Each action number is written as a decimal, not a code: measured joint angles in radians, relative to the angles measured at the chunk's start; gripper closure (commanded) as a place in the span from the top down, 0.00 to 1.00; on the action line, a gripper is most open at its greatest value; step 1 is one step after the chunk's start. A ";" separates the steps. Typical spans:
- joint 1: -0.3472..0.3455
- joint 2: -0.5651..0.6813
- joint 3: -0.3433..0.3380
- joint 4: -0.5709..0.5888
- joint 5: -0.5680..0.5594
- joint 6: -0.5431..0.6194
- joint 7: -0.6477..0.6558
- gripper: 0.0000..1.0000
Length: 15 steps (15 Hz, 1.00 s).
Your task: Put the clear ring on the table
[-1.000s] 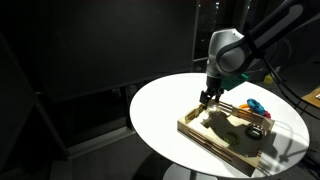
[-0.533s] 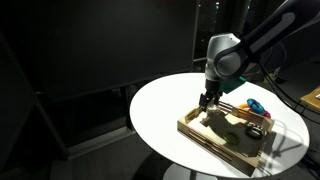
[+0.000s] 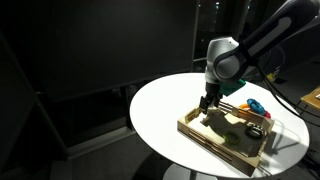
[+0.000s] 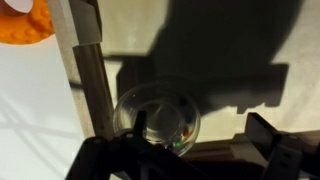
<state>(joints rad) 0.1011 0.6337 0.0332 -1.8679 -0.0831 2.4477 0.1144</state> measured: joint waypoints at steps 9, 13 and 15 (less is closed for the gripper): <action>0.000 0.015 0.008 0.006 0.019 0.000 -0.004 0.64; 0.000 0.019 0.009 0.008 0.019 0.000 -0.004 0.21; 0.000 0.019 0.009 0.009 0.019 0.000 -0.004 0.04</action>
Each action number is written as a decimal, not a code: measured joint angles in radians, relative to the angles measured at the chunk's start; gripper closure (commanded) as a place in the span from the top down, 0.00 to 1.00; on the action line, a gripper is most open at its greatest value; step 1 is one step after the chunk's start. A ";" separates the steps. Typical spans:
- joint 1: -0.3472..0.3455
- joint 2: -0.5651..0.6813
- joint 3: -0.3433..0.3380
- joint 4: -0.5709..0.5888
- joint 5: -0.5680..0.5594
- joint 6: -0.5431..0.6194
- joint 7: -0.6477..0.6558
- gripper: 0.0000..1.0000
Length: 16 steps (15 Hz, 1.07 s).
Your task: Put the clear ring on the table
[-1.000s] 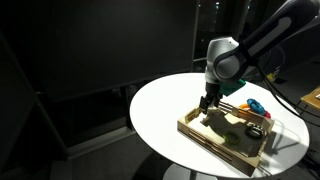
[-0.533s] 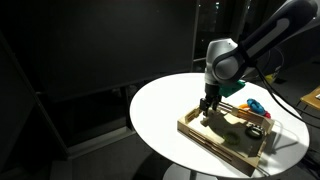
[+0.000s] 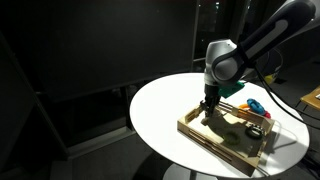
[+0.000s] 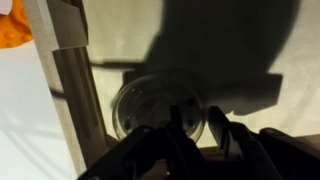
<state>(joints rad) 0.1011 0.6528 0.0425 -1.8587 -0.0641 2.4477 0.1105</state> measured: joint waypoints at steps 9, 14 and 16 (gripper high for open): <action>-0.001 -0.049 0.013 0.004 0.046 -0.020 -0.007 0.08; -0.006 -0.116 0.026 0.004 0.090 -0.091 -0.027 0.09; -0.007 -0.137 0.020 0.004 0.090 -0.111 -0.027 0.09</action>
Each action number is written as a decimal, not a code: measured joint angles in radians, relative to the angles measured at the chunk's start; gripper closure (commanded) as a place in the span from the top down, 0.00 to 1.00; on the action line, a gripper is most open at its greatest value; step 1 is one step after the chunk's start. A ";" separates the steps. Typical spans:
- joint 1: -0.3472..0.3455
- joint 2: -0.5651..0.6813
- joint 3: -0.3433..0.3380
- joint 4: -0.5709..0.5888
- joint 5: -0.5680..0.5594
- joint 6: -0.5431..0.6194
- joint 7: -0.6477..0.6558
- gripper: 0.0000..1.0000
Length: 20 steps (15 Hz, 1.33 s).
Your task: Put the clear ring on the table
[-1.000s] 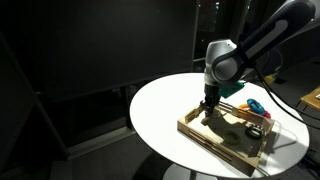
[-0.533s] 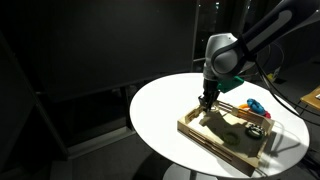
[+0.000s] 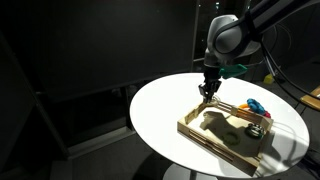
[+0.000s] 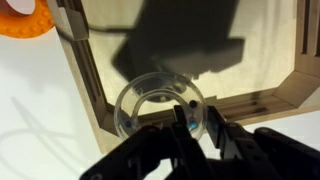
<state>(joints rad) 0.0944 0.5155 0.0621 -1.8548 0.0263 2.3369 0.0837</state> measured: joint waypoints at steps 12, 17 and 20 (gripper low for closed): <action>-0.020 -0.027 -0.121 0.000 -0.033 -0.044 0.053 0.08; -0.029 -0.006 -0.156 -0.001 -0.048 -0.064 0.089 0.08; -0.036 0.016 -0.165 -0.001 -0.051 -0.069 0.093 0.08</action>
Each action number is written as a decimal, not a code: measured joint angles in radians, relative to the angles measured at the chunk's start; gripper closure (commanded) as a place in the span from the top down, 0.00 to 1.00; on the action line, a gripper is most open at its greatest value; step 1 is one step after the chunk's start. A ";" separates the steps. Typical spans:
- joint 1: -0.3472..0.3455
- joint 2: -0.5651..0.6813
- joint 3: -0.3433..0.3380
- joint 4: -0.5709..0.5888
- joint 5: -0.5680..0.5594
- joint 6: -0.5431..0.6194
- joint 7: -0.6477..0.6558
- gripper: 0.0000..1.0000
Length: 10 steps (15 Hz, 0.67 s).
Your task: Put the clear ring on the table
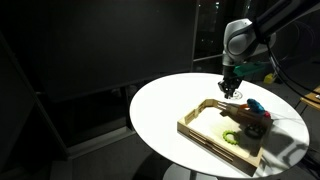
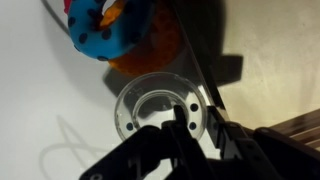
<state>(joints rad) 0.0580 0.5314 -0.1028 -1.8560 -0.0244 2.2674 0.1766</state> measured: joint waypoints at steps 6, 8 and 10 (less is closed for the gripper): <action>-0.011 0.040 -0.007 -0.001 0.000 -0.023 0.000 0.08; -0.011 0.049 -0.008 -0.001 0.000 -0.035 0.000 0.09; -0.011 0.055 -0.008 -0.001 0.000 -0.046 0.000 0.26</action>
<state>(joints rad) 0.0471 0.5860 -0.1111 -1.8574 -0.0246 2.2215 0.1767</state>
